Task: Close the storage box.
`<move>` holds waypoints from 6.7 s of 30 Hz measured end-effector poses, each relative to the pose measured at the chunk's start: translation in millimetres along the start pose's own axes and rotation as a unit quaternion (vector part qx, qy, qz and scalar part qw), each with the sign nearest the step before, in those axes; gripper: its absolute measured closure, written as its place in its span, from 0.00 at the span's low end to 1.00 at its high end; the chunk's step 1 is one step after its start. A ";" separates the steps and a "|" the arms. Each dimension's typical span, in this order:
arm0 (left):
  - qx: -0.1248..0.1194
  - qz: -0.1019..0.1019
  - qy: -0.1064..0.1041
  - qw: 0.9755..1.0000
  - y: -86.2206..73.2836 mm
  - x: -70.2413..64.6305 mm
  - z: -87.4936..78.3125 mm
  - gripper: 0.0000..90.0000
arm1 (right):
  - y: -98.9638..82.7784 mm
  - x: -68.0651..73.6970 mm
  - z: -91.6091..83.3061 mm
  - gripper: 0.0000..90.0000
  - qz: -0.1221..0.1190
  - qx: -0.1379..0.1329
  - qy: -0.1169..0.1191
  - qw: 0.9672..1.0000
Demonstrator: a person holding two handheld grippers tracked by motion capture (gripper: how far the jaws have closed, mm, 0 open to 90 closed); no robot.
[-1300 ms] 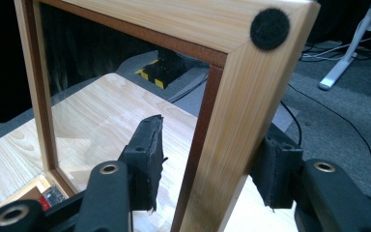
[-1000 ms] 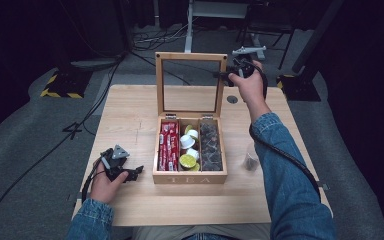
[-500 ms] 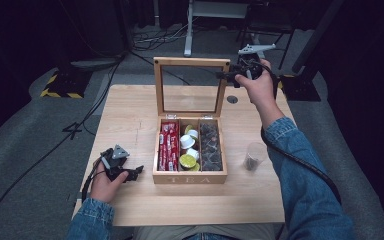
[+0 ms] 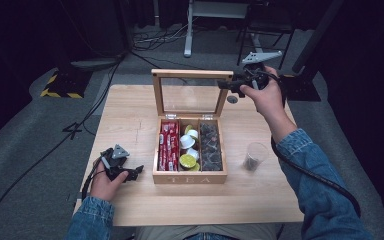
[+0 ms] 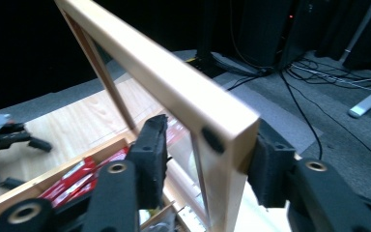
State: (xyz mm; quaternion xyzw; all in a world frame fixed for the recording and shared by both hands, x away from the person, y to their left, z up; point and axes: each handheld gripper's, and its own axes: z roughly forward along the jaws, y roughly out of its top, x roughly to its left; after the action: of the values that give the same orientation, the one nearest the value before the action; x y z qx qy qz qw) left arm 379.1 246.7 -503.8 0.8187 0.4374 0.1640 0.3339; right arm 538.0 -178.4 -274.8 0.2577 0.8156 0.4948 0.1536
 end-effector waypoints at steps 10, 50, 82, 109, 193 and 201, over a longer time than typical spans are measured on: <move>0.000 -0.002 0.003 1.000 0.7 0.0 0.7 0.17 | -12.9 22.8 -13.1 0.61 -0.010 0.017 0.017 1.000; -0.001 -0.005 0.002 1.000 0.5 -0.4 0.6 0.17 | -84.4 83.3 -28.6 0.41 -0.067 0.047 0.021 0.996; 0.000 -0.003 0.002 1.000 0.5 -0.1 0.6 0.17 | -138.6 109.0 -21.7 0.30 -0.112 0.091 -0.004 0.989; 0.000 -0.004 0.004 1.000 0.6 -0.4 0.8 0.17 | -176.0 123.6 -19.5 0.28 -0.104 0.136 0.031 0.985; -0.002 -0.010 0.009 1.000 -14.8 7.7 -13.8 0.17 | -275.3 -17.8 -132.3 0.17 0.113 0.137 -0.122 0.977; 0.000 -0.009 0.010 1.000 -14.6 8.0 -13.8 0.17 | -295.8 -23.2 -123.8 0.17 0.116 0.149 -0.132 0.973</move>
State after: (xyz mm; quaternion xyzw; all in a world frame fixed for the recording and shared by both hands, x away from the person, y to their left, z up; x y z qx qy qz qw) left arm 367.0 264.6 -504.1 0.8128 0.4483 0.1689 0.3314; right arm 415.1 -393.5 -479.7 0.4333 0.8175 0.3435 0.1610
